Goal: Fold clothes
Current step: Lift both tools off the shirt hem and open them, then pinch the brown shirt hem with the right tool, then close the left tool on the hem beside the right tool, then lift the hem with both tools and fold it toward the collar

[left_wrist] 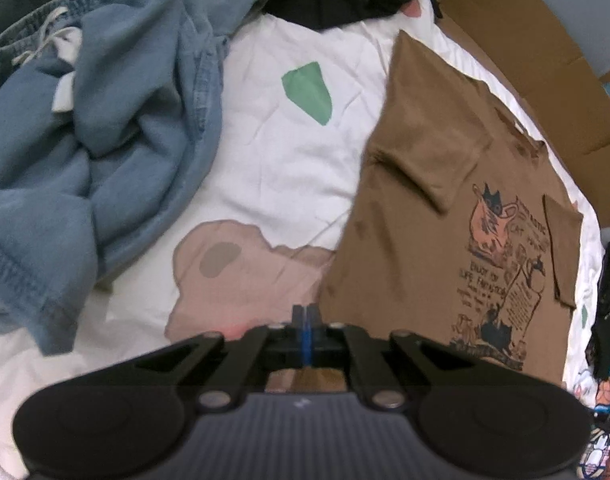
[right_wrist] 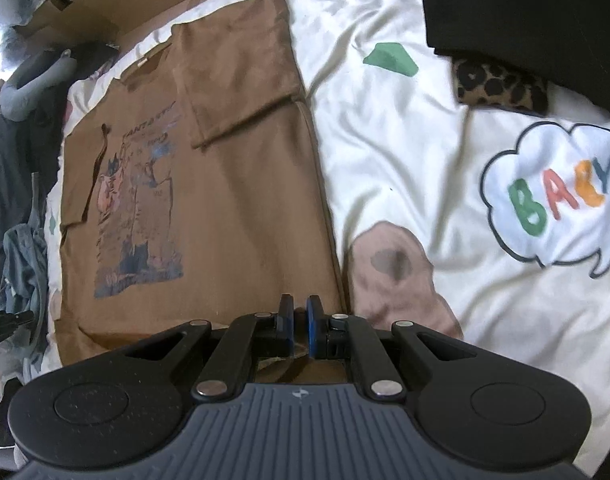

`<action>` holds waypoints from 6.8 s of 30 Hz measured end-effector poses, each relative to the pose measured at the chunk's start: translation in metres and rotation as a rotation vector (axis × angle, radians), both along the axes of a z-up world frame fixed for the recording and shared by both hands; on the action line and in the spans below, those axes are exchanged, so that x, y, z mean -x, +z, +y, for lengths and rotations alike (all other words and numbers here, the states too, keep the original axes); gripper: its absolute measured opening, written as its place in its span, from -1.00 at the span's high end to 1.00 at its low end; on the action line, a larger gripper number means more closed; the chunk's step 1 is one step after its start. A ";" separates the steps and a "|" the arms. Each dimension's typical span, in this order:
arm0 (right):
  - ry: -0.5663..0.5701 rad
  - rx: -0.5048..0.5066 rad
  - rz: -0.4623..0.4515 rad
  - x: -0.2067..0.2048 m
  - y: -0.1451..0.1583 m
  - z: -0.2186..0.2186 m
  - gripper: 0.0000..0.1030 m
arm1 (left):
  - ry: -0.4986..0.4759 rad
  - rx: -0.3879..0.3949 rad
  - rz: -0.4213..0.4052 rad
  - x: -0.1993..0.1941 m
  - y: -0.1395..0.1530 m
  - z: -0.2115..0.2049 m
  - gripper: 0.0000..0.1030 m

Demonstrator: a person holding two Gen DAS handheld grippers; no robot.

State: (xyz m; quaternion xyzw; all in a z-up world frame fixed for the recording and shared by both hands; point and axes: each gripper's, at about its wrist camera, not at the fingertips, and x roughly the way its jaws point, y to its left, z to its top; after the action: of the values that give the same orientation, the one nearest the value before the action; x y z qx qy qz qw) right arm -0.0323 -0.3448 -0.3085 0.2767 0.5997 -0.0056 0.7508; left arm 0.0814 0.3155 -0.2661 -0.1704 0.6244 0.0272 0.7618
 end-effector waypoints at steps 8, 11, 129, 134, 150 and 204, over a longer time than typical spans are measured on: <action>-0.098 0.063 -0.025 0.000 -0.008 -0.016 0.75 | -0.048 -0.059 0.053 0.003 -0.021 0.000 0.80; -0.091 0.092 -0.026 0.005 -0.008 -0.021 0.52 | -0.074 -0.064 0.046 0.006 -0.020 -0.003 0.71; 0.053 0.266 -0.165 -0.072 -0.035 0.019 0.86 | -0.194 -0.187 -0.162 -0.067 -0.047 -0.073 0.82; 0.036 0.232 -0.154 -0.075 -0.055 0.017 0.47 | -0.240 -0.189 -0.182 -0.059 -0.054 -0.075 0.52; -0.070 0.293 -0.214 -0.061 -0.055 0.007 0.96 | -0.142 -0.211 -0.263 -0.052 -0.048 -0.052 0.91; -0.054 0.388 -0.280 -0.076 -0.048 0.018 0.95 | -0.163 -0.166 -0.325 -0.062 -0.051 -0.058 0.90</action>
State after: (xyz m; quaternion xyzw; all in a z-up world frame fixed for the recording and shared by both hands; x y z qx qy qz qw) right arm 0.0441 -0.3271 -0.3562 0.1414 0.4700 -0.1021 0.8653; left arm 0.1432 0.2574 -0.3172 -0.0581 0.5004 -0.0111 0.8637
